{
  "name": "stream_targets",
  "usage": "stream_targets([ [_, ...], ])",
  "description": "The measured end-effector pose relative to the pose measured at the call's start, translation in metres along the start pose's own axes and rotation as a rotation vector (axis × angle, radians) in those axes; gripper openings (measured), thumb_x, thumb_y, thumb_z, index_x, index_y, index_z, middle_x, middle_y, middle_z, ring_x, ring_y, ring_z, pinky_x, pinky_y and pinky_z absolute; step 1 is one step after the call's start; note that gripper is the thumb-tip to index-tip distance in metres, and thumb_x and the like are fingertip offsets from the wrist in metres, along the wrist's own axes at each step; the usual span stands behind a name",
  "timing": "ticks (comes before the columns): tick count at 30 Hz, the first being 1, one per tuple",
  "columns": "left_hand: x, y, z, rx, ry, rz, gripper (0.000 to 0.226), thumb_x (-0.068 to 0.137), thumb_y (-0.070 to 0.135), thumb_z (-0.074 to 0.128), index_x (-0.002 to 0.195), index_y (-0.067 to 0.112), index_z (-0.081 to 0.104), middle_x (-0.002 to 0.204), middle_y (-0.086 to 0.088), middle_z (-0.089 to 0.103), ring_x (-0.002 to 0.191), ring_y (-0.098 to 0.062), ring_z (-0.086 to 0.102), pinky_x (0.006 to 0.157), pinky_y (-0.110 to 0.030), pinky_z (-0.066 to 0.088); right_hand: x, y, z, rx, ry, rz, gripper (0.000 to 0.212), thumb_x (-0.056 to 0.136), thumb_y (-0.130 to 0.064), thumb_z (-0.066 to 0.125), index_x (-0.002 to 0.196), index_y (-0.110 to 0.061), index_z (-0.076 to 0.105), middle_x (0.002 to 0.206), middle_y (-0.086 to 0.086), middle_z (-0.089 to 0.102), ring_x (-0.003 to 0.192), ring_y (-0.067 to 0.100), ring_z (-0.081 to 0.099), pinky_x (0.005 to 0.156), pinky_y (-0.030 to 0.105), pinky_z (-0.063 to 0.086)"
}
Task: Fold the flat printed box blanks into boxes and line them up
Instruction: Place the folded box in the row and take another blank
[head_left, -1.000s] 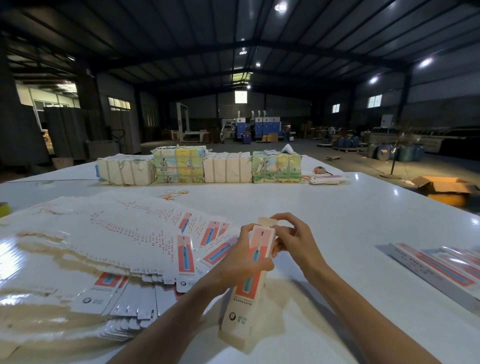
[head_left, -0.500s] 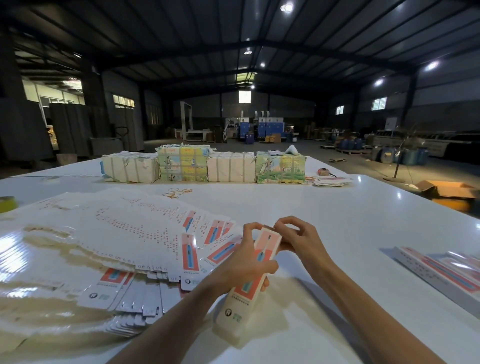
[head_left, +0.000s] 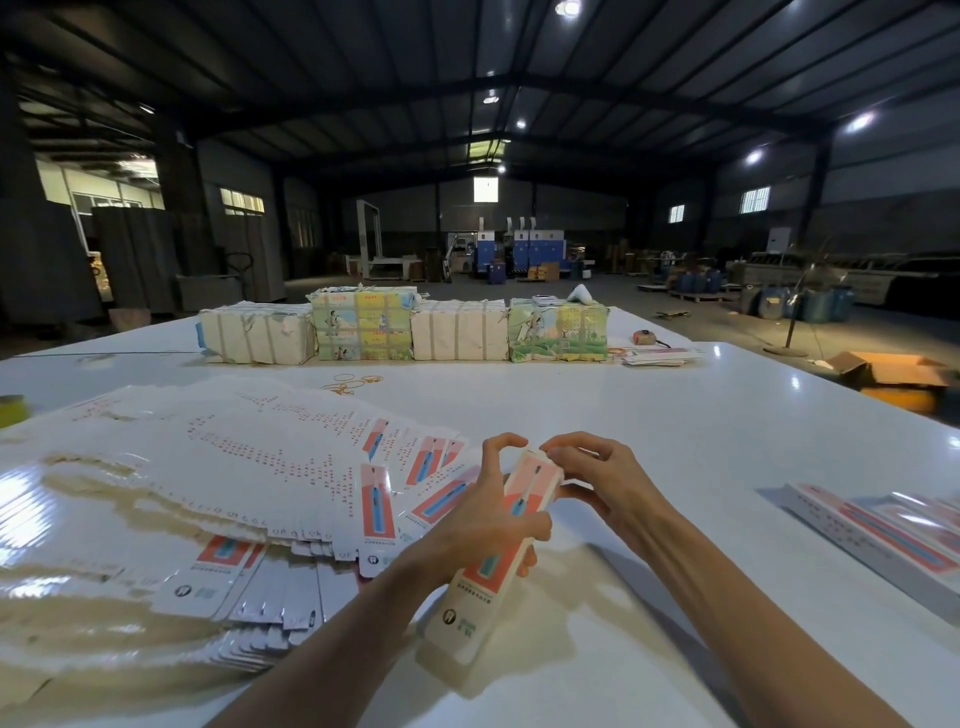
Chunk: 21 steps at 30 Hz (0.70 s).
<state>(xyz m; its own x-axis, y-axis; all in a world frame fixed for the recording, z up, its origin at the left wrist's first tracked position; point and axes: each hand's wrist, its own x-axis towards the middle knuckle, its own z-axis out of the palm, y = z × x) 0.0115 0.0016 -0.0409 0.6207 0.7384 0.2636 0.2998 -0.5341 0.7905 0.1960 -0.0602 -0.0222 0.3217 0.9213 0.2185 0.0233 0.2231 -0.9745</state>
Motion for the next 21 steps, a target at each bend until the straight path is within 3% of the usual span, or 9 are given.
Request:
stream_targets([
  [6, -0.004, -0.001, 0.006, 0.09, 0.037, 0.082, 0.077, 0.074, 0.055, 0.079, 0.126, 0.074, 0.025, 0.099, 0.048, 0.053, 0.097, 0.027, 0.057, 0.053, -0.003, 0.049, 0.0, -0.001, -0.002, -0.027, -0.011, 0.02, 0.017, 0.097, -0.004, 0.068, 0.089, -0.011, 0.082, 0.094, 0.017, 0.077, 0.084, 0.027, 0.078, 0.069, 0.032, 0.062],
  [9, 0.002, -0.007, 0.01, 0.091, 0.092, 0.081, 0.074, 0.074, 0.056, 0.081, 0.123, 0.072, 0.028, 0.092, 0.029, 0.063, 0.09, 0.016, 0.067, 0.058, -0.011, 0.056, -0.001, 0.0, 0.0, -0.046, 0.008, -0.001, 0.019, 0.096, -0.003, 0.067, 0.088, -0.011, 0.082, 0.093, 0.015, 0.078, 0.085, 0.028, 0.078, 0.068, 0.03, 0.062],
  [12, 0.006, -0.012, 0.013, 0.043, 0.074, 0.073, 0.069, 0.073, 0.051, 0.081, 0.12, 0.067, 0.033, 0.095, 0.021, 0.065, 0.083, 0.007, 0.072, 0.056, -0.015, 0.057, -0.002, 0.0, 0.002, -0.046, 0.031, -0.009, 0.021, 0.097, -0.001, 0.065, 0.089, -0.009, 0.082, 0.091, 0.014, 0.079, 0.083, 0.027, 0.078, 0.066, 0.028, 0.062],
  [15, 0.008, -0.012, 0.014, 0.066, 0.059, 0.073, 0.066, 0.073, 0.054, 0.078, 0.123, 0.06, 0.036, 0.098, 0.019, 0.065, 0.084, -0.001, 0.074, 0.062, -0.02, 0.062, -0.001, -0.001, 0.003, -0.05, 0.057, -0.005, 0.018, 0.097, 0.0, 0.065, 0.092, -0.005, 0.081, 0.089, 0.014, 0.078, 0.081, 0.025, 0.078, 0.065, 0.028, 0.061],
  [17, 0.01, -0.013, 0.015, -0.003, 0.031, 0.09, 0.069, 0.071, 0.05, 0.077, 0.127, 0.056, 0.038, 0.097, 0.015, 0.067, 0.08, -0.003, 0.075, 0.057, -0.02, 0.059, -0.001, -0.001, 0.003, -0.047, 0.078, -0.002, 0.016, 0.098, -0.001, 0.065, 0.093, -0.003, 0.08, 0.089, 0.013, 0.078, 0.08, 0.025, 0.078, 0.065, 0.027, 0.061],
  [19, 0.01, -0.014, 0.016, 0.004, 0.025, 0.091, 0.07, 0.071, 0.048, 0.078, 0.126, 0.059, 0.036, 0.095, 0.017, 0.066, 0.078, -0.002, 0.075, 0.054, -0.018, 0.056, -0.002, -0.002, 0.004, -0.052, 0.076, -0.003, 0.015, 0.098, -0.001, 0.065, 0.094, -0.003, 0.08, 0.089, 0.013, 0.078, 0.081, 0.025, 0.078, 0.066, 0.028, 0.061],
  [21, 0.011, -0.013, 0.016, 0.1, 0.066, 0.073, 0.068, 0.074, 0.053, 0.081, 0.122, 0.061, 0.034, 0.095, 0.022, 0.063, 0.079, -0.006, 0.075, 0.06, -0.018, 0.059, -0.003, -0.003, 0.004, -0.071, 0.067, 0.0, 0.015, 0.098, -0.001, 0.065, 0.094, -0.003, 0.08, 0.089, 0.013, 0.079, 0.082, 0.025, 0.079, 0.066, 0.028, 0.062],
])
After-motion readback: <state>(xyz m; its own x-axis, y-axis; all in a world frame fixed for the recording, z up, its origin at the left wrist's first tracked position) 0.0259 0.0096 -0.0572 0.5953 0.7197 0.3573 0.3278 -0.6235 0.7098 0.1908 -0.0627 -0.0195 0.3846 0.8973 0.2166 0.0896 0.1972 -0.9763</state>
